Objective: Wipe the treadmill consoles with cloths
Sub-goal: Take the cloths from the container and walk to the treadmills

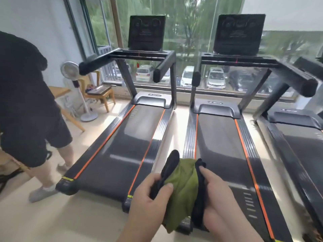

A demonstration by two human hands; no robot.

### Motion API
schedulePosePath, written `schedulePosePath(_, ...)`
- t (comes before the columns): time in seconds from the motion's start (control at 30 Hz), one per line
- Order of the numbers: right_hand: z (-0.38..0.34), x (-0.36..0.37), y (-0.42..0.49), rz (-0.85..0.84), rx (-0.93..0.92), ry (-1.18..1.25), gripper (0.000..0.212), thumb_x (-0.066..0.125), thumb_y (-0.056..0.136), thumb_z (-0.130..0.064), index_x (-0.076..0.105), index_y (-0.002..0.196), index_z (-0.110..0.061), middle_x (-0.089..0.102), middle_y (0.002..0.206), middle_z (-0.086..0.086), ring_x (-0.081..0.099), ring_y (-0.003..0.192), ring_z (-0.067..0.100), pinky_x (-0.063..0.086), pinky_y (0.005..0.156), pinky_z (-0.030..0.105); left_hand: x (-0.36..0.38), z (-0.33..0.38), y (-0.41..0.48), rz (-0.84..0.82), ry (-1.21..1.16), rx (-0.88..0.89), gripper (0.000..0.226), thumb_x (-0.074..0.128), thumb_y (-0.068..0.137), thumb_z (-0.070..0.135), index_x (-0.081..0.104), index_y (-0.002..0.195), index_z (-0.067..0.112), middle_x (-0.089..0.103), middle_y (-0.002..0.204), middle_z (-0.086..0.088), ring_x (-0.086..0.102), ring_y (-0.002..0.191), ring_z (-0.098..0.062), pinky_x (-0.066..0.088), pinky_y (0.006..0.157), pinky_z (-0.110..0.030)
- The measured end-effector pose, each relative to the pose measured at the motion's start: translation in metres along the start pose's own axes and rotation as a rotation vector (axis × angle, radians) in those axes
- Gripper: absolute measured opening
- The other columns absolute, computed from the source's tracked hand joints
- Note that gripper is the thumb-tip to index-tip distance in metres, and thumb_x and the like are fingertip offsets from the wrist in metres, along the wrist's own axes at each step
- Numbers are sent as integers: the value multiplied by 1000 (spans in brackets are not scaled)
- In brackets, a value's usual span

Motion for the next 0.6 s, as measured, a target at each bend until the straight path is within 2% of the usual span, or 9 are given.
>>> schedulePosePath(0.1, -9, 36, 34, -44, 73, 0, 48, 56, 104, -38, 75, 118, 4, 76, 109, 29, 74, 104, 46, 55, 98, 58, -11, -5, 41, 87, -31, -80, 10, 77, 89, 14, 71, 81, 17, 67, 67, -1, 63, 63, -12, 50, 59, -21)
schedulePosePath(0.17, -20, 53, 61, -83, 103, -16, 51, 55, 104, -38, 78, 110, 7, 76, 107, 31, 73, 104, 46, 54, 99, 57, -9, -6, 70, 132, -58, -121, 11, 81, 86, 16, 71, 83, 14, 69, 67, -3, 64, 61, -12, 49, 59, -19)
schedulePosePath(0.23, -35, 69, 90, -122, 114, -29, 53, 57, 102, -41, 80, 104, 6, 77, 104, 31, 74, 99, 45, 55, 95, 55, -4, -6, 99, 157, -77, -166, 16, 84, 83, 19, 71, 92, 14, 75, 74, 1, 70, 67, -10, 51, 63, -18)
schedulePosePath(0.3, -48, 82, 120, -171, 123, -27, 54, 60, 100, -45, 82, 97, 5, 77, 104, 30, 75, 96, 45, 55, 97, 56, -1, -5, 128, 178, -83, -194, 29, 89, 79, 26, 71, 101, 19, 78, 82, 5, 74, 78, -10, 54, 72, -23)
schedulePosePath(0.33, -54, 90, 136, -203, 129, -38, 55, 62, 97, -47, 82, 96, 4, 76, 107, 30, 75, 100, 46, 54, 101, 58, -2, -5, 144, 187, -76, -208, 33, 91, 77, 30, 71, 103, 21, 79, 84, 6, 75, 81, -9, 54, 75, -24)
schedulePosePath(0.4, -61, 107, 159, -264, 150, -78, 58, 71, 89, -49, 80, 107, 5, 74, 115, 30, 72, 110, 48, 50, 107, 61, -5, -5, 169, 198, -63, -234, 32, 90, 79, 26, 71, 104, 23, 79, 86, 8, 75, 82, -8, 55, 71, -20)
schedulePosePath(0.5, -70, 136, 190, -331, 123, -195, 49, 80, 81, -28, 74, 116, 4, 74, 113, 32, 71, 109, 51, 52, 104, 64, -17, 0, 203, 204, -59, -244, 30, 87, 81, 19, 72, 107, 23, 80, 89, 7, 76, 83, -7, 56, 70, -17)
schedulePosePath(0.6, -73, 172, 219, -310, 97, -282, 26, 70, 94, -12, 74, 112, 5, 76, 105, 32, 75, 97, 48, 59, 93, 57, -42, 3, 236, 197, -51, -260, 25, 85, 84, 23, 73, 106, 24, 80, 89, 6, 76, 85, -7, 60, 80, -25)
Point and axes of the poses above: each hand's wrist, its own y-axis towards the middle knuckle, its own x-axis out of the palm, z = x × y, the point moved 1 cm from there along y, towards the middle knuckle
